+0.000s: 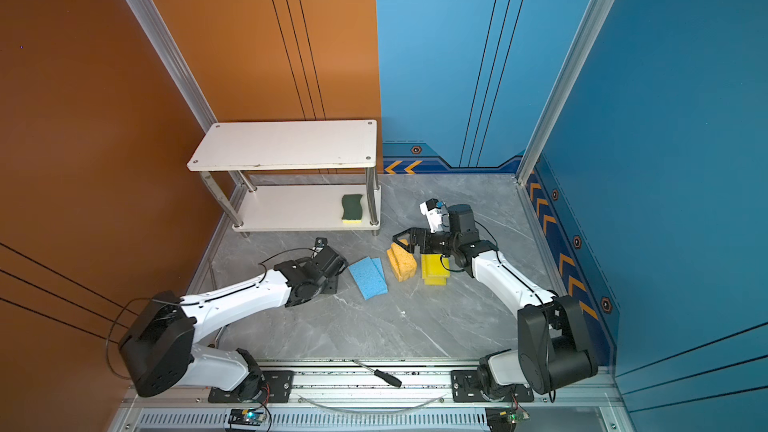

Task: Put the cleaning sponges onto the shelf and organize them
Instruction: 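Carry the green sponge with the left gripper onto the lower shelf tier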

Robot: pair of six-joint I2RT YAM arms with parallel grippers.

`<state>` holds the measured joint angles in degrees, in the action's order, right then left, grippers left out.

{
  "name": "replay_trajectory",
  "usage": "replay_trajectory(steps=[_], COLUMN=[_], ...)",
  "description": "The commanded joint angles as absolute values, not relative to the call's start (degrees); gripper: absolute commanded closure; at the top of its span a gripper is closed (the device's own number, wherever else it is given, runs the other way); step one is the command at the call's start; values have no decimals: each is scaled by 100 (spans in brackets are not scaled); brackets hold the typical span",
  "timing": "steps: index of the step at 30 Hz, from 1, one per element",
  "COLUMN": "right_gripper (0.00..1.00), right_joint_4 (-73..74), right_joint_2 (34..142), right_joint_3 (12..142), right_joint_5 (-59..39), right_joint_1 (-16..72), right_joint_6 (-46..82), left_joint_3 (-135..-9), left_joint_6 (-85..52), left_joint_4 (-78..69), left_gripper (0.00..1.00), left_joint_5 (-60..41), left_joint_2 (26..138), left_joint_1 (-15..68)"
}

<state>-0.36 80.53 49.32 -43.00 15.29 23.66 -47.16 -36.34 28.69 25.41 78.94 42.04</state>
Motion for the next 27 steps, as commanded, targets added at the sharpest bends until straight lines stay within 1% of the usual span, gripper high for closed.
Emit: replay_trajectory(steps=[1, 5, 11, 15, 21, 27], right_gripper=[0, 0, 0, 0, 0, 0], right_joint_4=[165, 167, 138, 101, -24, -64], right_joint_2=[8164, 8165, 8122, 8053, 7945, 7895], right_joint_3=[5089, 5104, 5116, 5116, 5133, 5124], right_joint_5=[-4469, -4461, -4465, -4474, -4413, -4365], right_joint_1=[1496, 1507, 1503, 1546, 1591, 1617], right_joint_6=[2486, 2496, 2496, 2505, 2435, 2443], left_joint_3=[-4851, -4964, -5124, -5176, -5379, -5573], left_joint_6=[-3361, -3021, -2311, -2111, -1646, -1617], left_joint_4=[3159, 3052, 2437, 2127, 1675, 1174], left_gripper=[36, 37, 38, 37, 37, 37], left_joint_5=[2543, 2488, 2263, 2009, 1908, 1609], left_joint_2=[7504, 7248, 7167, 7317, 7547, 7856], left_joint_1=[4028, 3721, 3230, 2909, 2641, 2322])
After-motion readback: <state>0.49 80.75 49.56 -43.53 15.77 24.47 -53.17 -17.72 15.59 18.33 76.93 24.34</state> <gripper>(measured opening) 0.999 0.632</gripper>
